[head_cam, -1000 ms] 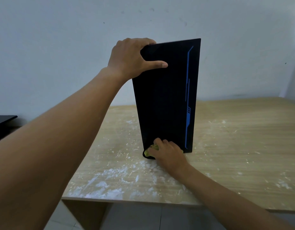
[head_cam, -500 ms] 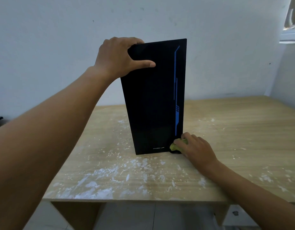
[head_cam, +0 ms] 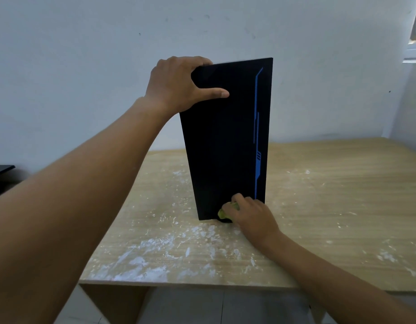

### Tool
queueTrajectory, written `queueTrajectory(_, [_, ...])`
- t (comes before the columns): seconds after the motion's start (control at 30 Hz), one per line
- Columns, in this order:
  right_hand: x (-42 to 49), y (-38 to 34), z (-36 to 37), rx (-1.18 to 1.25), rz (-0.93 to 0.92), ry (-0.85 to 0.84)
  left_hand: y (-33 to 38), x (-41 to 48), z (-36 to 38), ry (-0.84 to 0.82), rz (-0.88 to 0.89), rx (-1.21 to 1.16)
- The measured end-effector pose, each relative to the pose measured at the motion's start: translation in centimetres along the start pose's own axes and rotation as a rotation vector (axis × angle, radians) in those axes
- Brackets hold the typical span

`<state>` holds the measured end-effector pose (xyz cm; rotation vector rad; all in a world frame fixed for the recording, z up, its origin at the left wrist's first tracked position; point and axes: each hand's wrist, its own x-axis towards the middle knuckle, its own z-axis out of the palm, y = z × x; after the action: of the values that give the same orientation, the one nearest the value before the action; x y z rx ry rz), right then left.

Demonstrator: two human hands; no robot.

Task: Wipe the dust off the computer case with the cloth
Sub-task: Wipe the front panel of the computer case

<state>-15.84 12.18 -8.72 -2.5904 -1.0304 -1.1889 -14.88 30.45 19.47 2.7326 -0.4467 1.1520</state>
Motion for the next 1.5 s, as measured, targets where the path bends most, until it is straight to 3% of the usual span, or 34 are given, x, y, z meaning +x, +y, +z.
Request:
queueTrajectory(0.37, [3.3,-6.1,2.2,0.037,0.008,0.039,-0.1,0.0,-0.1,-0.006,0.004,0.002])
queueTrajectory(0.7, [-0.1,0.2,0.3,0.008,0.006,0.017,0.0,-0.1,0.0,-0.001,0.005,0.003])
queueTrajectory(1.03, [-2.8,5.5,-1.9,0.006,0.143,0.024,0.1,-0.2,-0.1,-0.002,0.010,0.000])
queueTrajectory(1.37, [5.2,6.1,-8.1,0.135,0.254,0.322,0.5,-0.4,-0.3,0.009,-0.003,-0.016])
queueTrajectory(1.5, [7.0,6.4,-9.1,0.182,0.248,0.315,0.6,-0.4,-0.3,0.013,-0.008,-0.009])
